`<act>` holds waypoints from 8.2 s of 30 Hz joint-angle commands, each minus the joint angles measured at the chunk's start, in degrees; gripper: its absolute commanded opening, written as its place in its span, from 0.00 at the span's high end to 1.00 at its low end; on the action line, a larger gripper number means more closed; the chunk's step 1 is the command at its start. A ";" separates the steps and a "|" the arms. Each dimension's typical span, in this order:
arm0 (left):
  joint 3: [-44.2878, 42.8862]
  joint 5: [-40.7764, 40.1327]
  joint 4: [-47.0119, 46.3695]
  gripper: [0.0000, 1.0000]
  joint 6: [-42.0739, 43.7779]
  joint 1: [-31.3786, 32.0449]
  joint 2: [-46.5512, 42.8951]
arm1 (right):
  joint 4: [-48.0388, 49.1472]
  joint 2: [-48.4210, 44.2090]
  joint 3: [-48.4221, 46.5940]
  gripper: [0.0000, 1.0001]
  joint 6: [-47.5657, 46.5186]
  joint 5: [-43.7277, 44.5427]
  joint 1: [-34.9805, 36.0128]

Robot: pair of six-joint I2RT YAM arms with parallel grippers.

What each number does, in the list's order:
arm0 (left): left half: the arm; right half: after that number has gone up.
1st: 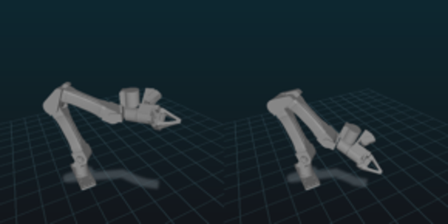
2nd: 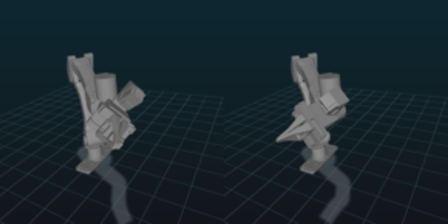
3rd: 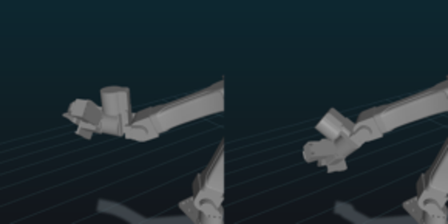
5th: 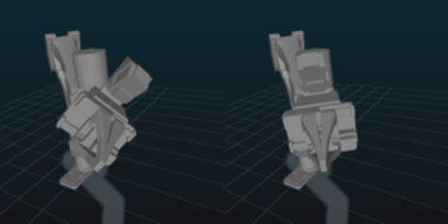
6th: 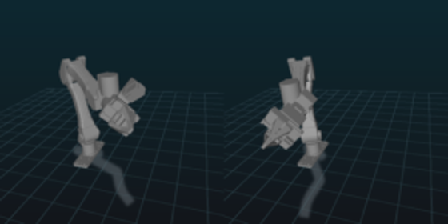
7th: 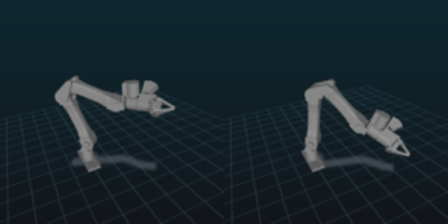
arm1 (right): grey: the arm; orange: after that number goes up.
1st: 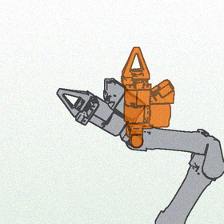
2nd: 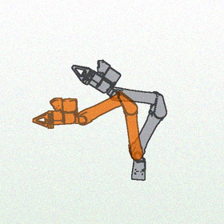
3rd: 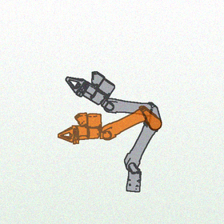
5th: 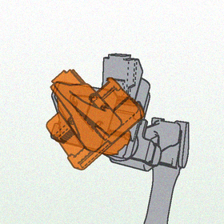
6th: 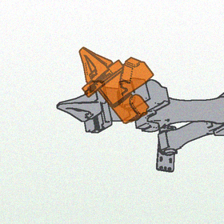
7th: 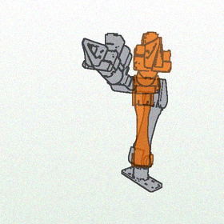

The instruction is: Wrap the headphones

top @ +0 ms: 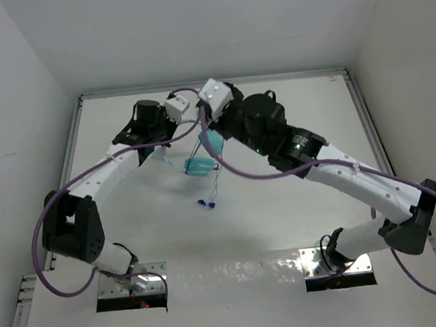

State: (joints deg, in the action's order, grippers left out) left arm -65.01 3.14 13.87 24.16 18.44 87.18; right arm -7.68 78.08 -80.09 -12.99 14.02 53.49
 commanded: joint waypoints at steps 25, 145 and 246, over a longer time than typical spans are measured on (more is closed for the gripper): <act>-18.73 25.66 22.51 1.00 -4.38 4.86 -5.44 | 10.64 8.93 6.49 1.00 16.60 -21.12 -30.99; -13.45 10.62 19.32 1.00 -4.11 8.47 -4.82 | 25.70 13.75 8.36 1.00 16.08 -17.51 -37.41; -36.50 27.98 21.90 1.00 -29.17 3.01 -1.05 | 79.74 31.25 35.88 0.85 30.31 -10.77 -19.48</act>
State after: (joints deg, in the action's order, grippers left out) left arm -97.67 26.98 38.61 -3.14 20.10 86.91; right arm 68.45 108.55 -43.07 16.56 2.96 33.89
